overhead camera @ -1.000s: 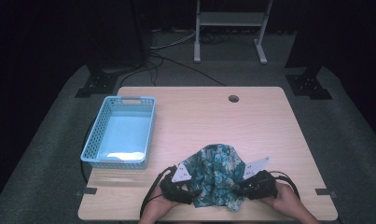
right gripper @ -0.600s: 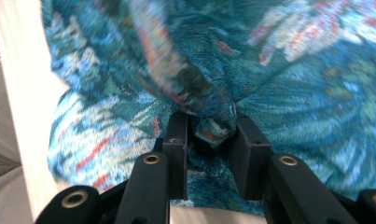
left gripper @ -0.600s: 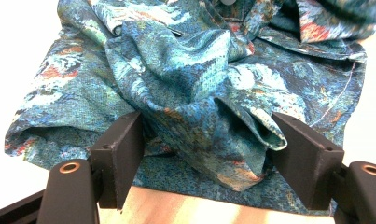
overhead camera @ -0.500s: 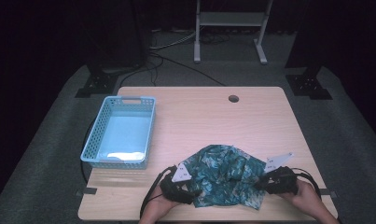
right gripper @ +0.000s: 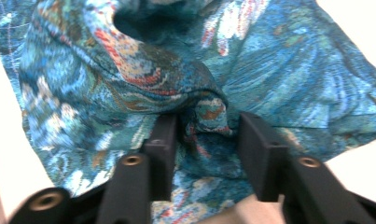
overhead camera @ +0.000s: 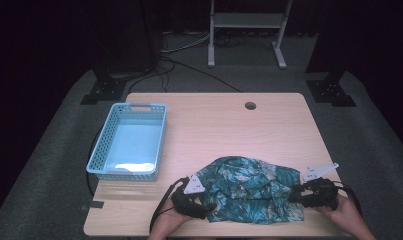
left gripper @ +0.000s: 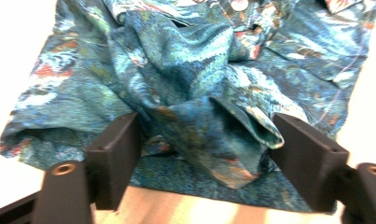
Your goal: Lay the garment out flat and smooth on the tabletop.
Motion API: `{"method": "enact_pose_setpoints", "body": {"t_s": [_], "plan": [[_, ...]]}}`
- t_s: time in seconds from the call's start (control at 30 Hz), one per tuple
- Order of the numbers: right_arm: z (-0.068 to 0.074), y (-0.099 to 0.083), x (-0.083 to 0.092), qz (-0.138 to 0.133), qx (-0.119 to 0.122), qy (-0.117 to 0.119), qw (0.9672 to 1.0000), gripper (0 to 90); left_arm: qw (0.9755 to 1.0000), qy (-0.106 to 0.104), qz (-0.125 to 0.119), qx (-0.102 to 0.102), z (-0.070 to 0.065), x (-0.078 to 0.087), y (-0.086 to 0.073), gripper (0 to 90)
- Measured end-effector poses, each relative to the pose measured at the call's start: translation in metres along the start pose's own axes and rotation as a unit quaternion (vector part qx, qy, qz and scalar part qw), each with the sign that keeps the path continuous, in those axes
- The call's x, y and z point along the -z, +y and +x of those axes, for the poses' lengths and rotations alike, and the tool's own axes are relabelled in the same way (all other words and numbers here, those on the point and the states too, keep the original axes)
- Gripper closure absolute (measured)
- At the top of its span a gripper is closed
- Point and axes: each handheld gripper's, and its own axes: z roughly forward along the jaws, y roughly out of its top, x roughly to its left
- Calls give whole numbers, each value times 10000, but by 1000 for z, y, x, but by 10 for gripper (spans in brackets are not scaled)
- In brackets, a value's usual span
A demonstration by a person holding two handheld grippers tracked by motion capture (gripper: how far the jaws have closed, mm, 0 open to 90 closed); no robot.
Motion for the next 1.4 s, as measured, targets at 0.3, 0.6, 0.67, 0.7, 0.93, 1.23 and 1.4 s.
{"method": "enact_pose_setpoints", "body": {"t_s": [0.3,0.6,0.67,0.7,0.93,1.23,1.4], "plan": [[14,3,9,-121,110,189,9997,276,9999,-46,-91,94,0,10,14,207],[18,19,22,-510,-87,627,9967,271,9999,-16,-122,-29,2,8,37,194],[18,26,20,-552,-185,842,9947,272,10000,7,-61,-36,4,5,42,190],[18,29,18,-557,-250,918,9939,273,10000,-25,-11,-25,5,3,44,190],[13,43,-9,-57,-550,1068,9927,347,9990,-73,421,150,12,-19,54,214],[13,36,-29,113,-442,812,9957,646,9977,-132,628,238,20,-24,45,352],[21,32,-31,-46,-225,754,9969,726,9978,-93,643,113,20,-21,40,449]]}}
